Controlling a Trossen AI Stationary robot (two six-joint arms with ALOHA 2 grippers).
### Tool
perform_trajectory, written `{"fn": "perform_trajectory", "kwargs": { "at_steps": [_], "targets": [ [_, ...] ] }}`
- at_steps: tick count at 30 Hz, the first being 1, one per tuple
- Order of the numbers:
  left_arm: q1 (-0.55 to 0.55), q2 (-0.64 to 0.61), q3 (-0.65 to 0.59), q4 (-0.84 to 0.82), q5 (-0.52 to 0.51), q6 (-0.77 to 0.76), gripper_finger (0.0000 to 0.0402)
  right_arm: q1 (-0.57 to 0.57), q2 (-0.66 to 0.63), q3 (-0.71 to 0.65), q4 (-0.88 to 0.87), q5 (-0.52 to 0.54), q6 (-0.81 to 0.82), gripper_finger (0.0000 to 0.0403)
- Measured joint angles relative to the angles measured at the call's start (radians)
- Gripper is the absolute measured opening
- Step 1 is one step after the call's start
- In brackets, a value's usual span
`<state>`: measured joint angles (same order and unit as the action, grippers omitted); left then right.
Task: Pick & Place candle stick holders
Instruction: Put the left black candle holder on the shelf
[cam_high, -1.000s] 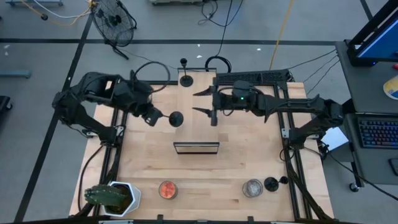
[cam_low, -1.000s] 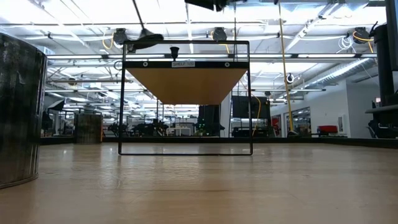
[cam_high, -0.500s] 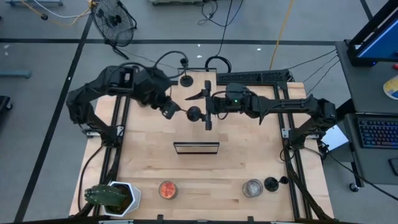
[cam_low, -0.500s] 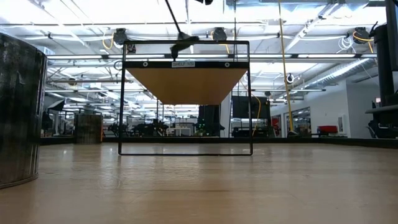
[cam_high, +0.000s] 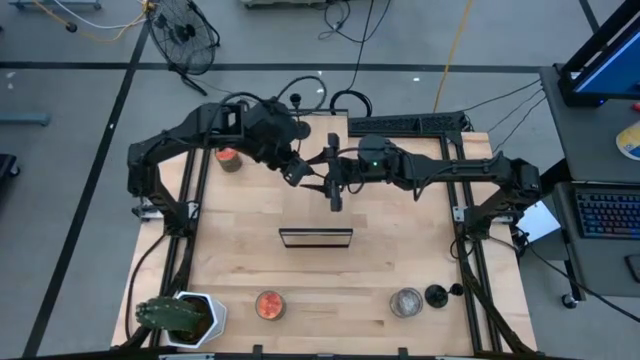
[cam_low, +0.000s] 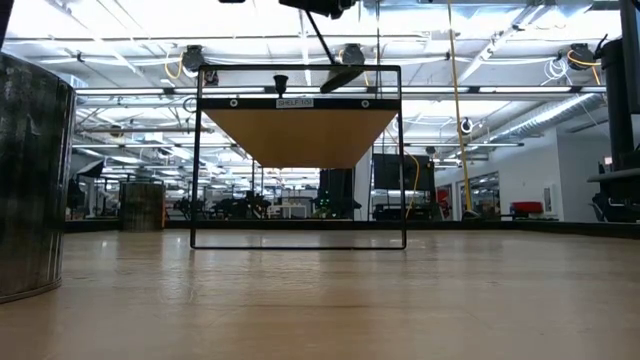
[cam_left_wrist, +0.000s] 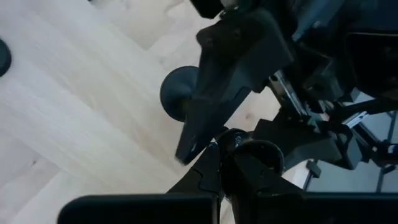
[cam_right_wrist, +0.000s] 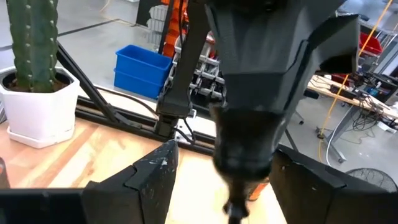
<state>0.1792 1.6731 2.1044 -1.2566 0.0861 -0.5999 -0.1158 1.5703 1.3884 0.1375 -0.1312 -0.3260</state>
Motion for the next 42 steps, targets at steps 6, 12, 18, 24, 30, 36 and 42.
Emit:
{"fn": "perform_trajectory", "kwargs": {
  "at_steps": [6,12,18,24,30,36,42],
  "targets": [
    [0.002,0.019,0.0,0.009,0.011,0.017,0.0008,0.0,0.0,0.0,-0.012,0.008,0.026,0.0212],
    [0.002,0.027,0.0,0.011,0.011,0.024,0.0008,-0.001,0.0,0.0,-0.018,0.011,0.028,0.0178],
    [0.002,0.025,0.0,0.005,0.002,0.032,0.0008,0.0,0.0,0.0,-0.017,0.042,0.03,0.0144],
    [0.009,0.024,0.0,-0.005,-0.005,0.043,0.0008,-0.001,0.0,-0.002,-0.029,0.057,0.028,0.0098],
    [0.014,0.023,0.0,-0.007,0.0,0.056,0.0008,-0.001,0.0,-0.002,-0.055,0.06,0.028,0.0037],
    [0.014,0.023,0.0,-0.011,0.004,0.068,0.0008,-0.001,0.001,-0.002,-0.053,0.059,0.031,0.0019],
    [0.015,0.023,0.0,-0.011,0.004,0.076,0.0008,-0.001,0.001,-0.002,-0.051,0.057,0.031,0.0018]
  ]
}}
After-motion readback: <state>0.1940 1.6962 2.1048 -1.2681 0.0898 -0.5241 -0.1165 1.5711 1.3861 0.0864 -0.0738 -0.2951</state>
